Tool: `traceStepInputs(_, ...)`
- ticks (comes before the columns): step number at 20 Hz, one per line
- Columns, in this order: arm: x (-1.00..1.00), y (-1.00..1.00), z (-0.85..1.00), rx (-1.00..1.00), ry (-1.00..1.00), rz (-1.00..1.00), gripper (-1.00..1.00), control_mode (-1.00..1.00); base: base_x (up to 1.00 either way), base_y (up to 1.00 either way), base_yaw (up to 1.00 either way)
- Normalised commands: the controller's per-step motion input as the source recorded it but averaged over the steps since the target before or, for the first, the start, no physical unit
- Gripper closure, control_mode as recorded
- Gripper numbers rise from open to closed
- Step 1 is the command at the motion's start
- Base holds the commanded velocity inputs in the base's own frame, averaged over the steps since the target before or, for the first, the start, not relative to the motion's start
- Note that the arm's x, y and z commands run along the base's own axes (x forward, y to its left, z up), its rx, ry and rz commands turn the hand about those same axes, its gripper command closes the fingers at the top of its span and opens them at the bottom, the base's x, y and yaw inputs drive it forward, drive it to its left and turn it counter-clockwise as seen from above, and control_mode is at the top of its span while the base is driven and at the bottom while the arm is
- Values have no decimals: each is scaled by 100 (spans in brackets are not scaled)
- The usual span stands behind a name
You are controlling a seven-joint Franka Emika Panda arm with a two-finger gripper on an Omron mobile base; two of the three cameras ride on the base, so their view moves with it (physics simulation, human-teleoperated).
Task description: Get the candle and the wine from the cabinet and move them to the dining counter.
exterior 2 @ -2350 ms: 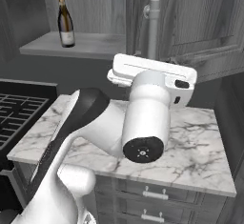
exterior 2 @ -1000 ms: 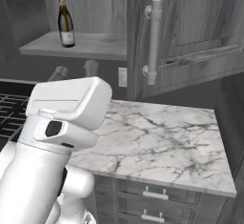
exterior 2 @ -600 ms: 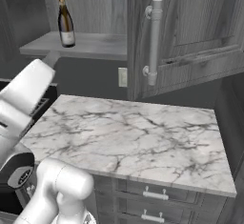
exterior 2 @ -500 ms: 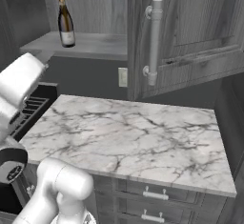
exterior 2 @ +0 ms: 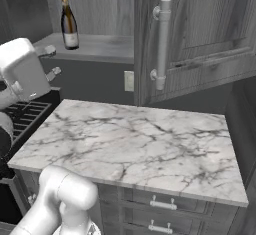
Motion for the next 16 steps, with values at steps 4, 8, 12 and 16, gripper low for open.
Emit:
traceStepInputs(4, 79, -8, -16, 0, 26, -34, -100, -100, 0, 0, 0)
traceStepInputs(8, 70, -33, -16, 0, 19, -30, -100, -100, 0, 0, 0)
traceStepInputs(12, 49, -58, -19, 0, 8, -25, -100, -100, 0, 0, 0)
traceStepInputs(16, 32, -72, -21, 0, 0, -20, -100, -100, 0, 0, 0)
